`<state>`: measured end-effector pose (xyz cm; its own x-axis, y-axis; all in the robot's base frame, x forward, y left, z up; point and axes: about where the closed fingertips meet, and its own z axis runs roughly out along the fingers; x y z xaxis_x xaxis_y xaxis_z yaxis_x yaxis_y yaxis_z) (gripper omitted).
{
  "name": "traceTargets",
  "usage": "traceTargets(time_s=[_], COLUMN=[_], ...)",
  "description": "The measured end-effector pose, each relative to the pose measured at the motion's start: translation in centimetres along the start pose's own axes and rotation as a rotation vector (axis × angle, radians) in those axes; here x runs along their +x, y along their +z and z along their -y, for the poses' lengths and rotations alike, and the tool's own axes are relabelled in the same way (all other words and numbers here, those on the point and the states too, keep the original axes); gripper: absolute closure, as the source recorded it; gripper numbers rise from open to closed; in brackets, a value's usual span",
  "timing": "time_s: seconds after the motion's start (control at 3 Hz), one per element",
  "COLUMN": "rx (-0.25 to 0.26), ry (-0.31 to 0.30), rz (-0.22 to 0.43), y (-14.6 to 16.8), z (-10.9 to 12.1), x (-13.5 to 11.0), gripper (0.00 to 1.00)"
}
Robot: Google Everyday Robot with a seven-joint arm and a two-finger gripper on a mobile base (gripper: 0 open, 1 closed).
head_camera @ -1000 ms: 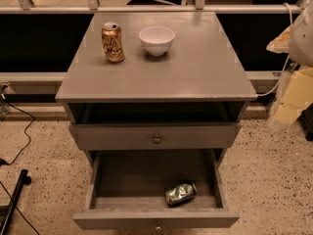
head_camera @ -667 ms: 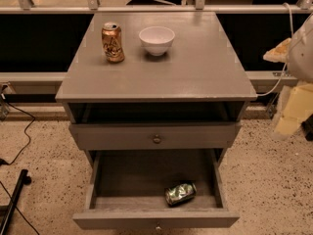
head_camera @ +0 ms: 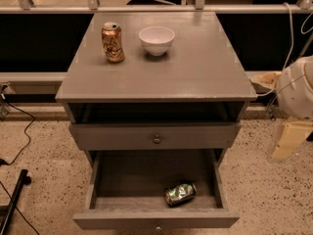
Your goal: Pick green can from middle drawer and place on counter
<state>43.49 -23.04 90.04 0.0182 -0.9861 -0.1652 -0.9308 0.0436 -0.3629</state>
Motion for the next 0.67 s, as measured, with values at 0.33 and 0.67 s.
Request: traceTargets(time_s=[0.33, 0.67], rx=[-0.017, -0.054], ry=[-0.033, -0.187], rz=[-0.004, 0.125], y=[0.4, 7.2], z=[-0.2, -1.8], x=[-0.4, -3.8], gripper=[0.0, 0.0])
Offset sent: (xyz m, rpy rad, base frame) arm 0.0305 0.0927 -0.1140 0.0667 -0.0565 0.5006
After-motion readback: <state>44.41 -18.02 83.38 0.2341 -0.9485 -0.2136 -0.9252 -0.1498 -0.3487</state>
